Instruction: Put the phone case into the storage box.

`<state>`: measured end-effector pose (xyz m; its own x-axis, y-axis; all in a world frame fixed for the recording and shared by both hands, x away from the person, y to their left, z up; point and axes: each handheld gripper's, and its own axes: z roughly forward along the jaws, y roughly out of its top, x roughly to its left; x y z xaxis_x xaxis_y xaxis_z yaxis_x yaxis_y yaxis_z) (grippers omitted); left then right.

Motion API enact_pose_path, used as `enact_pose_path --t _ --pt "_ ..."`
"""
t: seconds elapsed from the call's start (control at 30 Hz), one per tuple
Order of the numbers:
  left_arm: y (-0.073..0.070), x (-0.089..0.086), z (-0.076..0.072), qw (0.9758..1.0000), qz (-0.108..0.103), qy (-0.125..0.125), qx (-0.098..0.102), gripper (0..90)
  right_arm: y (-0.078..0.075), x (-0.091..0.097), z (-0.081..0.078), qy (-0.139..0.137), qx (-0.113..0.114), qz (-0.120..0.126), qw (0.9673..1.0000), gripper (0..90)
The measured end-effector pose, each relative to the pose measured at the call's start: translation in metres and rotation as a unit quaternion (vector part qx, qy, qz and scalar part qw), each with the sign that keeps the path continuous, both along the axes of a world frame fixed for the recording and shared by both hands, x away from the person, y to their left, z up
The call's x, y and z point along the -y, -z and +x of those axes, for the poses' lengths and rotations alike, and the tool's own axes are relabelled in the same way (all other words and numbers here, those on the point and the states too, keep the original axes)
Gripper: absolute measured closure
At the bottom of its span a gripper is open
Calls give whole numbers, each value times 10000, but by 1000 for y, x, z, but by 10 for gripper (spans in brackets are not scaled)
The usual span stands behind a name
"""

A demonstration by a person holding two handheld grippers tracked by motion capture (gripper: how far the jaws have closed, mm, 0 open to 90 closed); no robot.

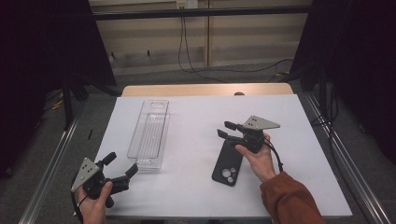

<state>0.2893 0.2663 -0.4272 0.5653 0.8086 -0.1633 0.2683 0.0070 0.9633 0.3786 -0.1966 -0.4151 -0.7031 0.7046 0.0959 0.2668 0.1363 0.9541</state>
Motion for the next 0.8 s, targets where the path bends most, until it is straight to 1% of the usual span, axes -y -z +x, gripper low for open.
enact_pose_path --t 0.03,0.07,0.1,0.13,0.17,0.23,0.27,0.3,0.33,0.4,0.47,0.5,0.57,0.6,0.63,0.7,0.8 --pt "0 0 0 10000 3 3 7 26 0 -1 2 -49 -52 -18 10000 669" --pt "0 0 0 10000 3 3 7 26 0 -1 2 -49 -52 -18 10000 669" --pt "0 0 1 10000 15 10 -4 26 2 -1 5 -121 -216 -11 9997 732" --pt "0 0 1 10000 15 10 -4 26 2 -1 5 -121 -216 -11 9997 732" --pt "0 0 1 10000 11 4 2 26 5 0 7 -120 -331 -123 9993 786" --pt "0 1 0 10000 3 -6 8 26 7 1 8 -142 -471 -164 9987 840" --pt "0 1 0 10000 3 -6 8 26 7 1 8 -142 -471 -164 9987 840" --pt "0 0 0 10000 11 -8 6 26 6 3 10 -168 -566 -180 9981 888" --pt "0 0 0 10000 11 -8 6 25 6 3 10 -168 -566 -180 9981 888" --pt "0 0 0 10000 15 -23 5 25 5 6 12 -259 -797 -129 9964 900" --pt "1 1 1 10000 53 2 9 25 0 7 14 -342 -942 -208 9947 900" --pt "1 1 1 10000 45 4 4 25 -2 6 14 -310 -971 -219 9946 900" --pt "1 1 1 10000 32 6 -1 25 -6 5 17 -358 -1077 -250 9932 900" --pt "0 1 1 10000 10 13 2 25 -6 5 17 -358 -1077 -250 9932 900" --pt "0 1 1 10000 9 -18 6 25 -9 4 19 -324 -1143 -281 9925 900" --pt "0 -1 1 10000 36 -11 15 25 -9 2 21 -312 -1226 -364 9913 900" --pt "0 -1 1 10000 35 -13 18 25 -6 1 24 -338 -1446 -457 9879 900"
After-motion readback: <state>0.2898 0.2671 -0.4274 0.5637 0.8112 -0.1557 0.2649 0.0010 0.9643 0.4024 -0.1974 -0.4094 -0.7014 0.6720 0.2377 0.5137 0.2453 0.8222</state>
